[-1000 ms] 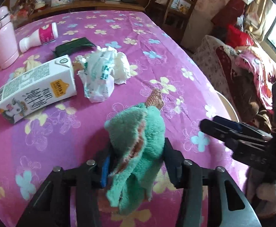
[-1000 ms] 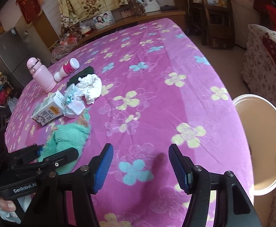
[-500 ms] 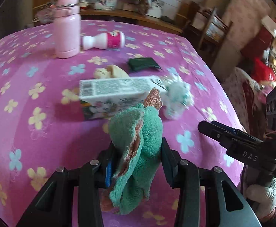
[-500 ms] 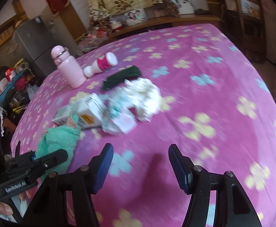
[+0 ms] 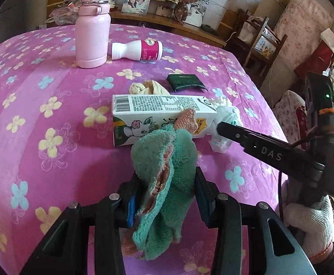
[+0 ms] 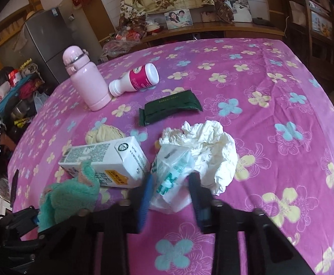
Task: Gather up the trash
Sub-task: 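Grasp the green towel with the left tool while the right tool grasps the white tissue, then carry the towel and tissue over the bucket and open both tools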
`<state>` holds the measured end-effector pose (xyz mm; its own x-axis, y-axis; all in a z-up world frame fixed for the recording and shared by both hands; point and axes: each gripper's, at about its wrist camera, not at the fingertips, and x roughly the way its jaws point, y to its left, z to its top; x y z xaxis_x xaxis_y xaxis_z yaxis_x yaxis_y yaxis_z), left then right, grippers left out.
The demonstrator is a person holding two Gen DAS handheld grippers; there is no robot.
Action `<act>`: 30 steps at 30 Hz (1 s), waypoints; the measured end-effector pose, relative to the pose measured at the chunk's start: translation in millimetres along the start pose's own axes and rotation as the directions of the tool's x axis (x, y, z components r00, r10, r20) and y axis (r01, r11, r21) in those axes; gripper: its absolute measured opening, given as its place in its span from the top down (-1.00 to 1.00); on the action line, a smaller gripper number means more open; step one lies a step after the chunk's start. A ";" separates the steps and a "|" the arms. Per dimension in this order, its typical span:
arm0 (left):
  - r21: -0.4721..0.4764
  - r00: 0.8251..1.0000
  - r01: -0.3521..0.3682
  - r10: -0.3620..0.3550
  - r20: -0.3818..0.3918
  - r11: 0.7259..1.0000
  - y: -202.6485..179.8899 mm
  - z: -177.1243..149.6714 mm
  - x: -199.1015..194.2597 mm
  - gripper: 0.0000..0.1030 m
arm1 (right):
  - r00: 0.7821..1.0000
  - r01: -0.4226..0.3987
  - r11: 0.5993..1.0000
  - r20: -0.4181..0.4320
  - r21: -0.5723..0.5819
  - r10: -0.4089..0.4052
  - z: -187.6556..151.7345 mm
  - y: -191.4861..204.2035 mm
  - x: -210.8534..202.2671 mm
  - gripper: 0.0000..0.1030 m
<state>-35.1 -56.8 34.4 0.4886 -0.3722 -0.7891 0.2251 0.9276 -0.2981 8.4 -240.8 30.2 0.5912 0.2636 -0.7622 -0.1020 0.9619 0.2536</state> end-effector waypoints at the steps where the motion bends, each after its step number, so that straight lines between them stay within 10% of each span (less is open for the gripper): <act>1: 0.000 1.000 0.002 -0.002 -0.002 1.000 0.0 -0.8 0.0 0.14 | 1.000 -0.008 1.000 0.008 -0.002 0.008 -2.7 0.1 -4.8 0.50; 30: 0.207 0.997 0.079 -0.075 -0.026 0.975 -129.3 -40.0 -16.5 0.14 | 0.991 0.062 0.994 0.111 0.091 -0.072 -107.0 -70.7 -157.1 0.52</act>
<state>-106.0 -169.3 64.5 0.4481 -0.4399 -0.7782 0.4322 0.8687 -0.2421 -162.9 -342.6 68.3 0.6822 0.1841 -0.7076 0.0082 0.9658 0.2593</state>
